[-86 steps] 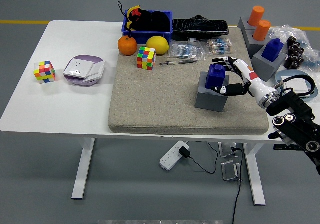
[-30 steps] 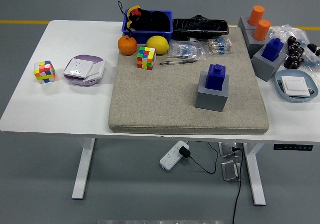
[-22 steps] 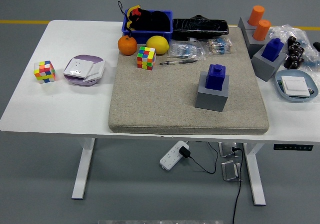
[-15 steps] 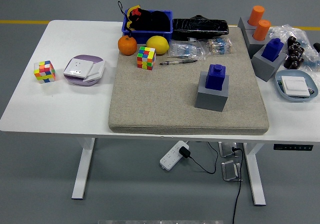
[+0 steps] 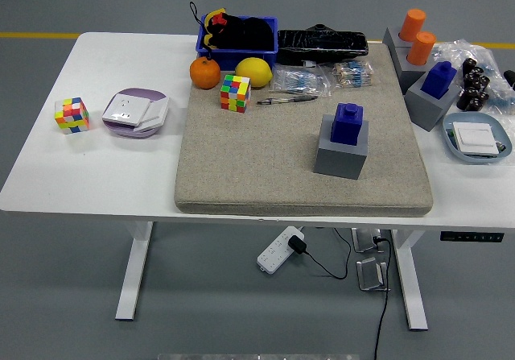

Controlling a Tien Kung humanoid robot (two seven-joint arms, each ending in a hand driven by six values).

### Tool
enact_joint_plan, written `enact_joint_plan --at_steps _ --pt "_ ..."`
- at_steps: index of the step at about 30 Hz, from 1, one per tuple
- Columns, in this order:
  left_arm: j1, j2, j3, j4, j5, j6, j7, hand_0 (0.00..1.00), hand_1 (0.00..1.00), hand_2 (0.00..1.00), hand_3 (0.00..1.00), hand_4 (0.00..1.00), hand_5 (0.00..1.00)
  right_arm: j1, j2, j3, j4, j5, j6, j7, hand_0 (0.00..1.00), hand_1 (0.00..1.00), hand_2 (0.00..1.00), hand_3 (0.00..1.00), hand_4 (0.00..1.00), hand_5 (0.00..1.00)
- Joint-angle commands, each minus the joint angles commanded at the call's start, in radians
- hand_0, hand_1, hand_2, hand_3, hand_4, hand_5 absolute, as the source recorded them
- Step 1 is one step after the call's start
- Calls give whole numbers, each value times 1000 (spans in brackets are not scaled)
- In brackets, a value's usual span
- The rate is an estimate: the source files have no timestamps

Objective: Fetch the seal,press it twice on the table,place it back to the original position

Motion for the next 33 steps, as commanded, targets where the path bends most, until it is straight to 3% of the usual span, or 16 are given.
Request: enact_joint_plan --at_steps 33 --pt "-5 -5 -4 2 -4 0 -2 718 693 684 720 632 238 -13 10 18 6 9 5 -15 787 670 671 615 779 186"
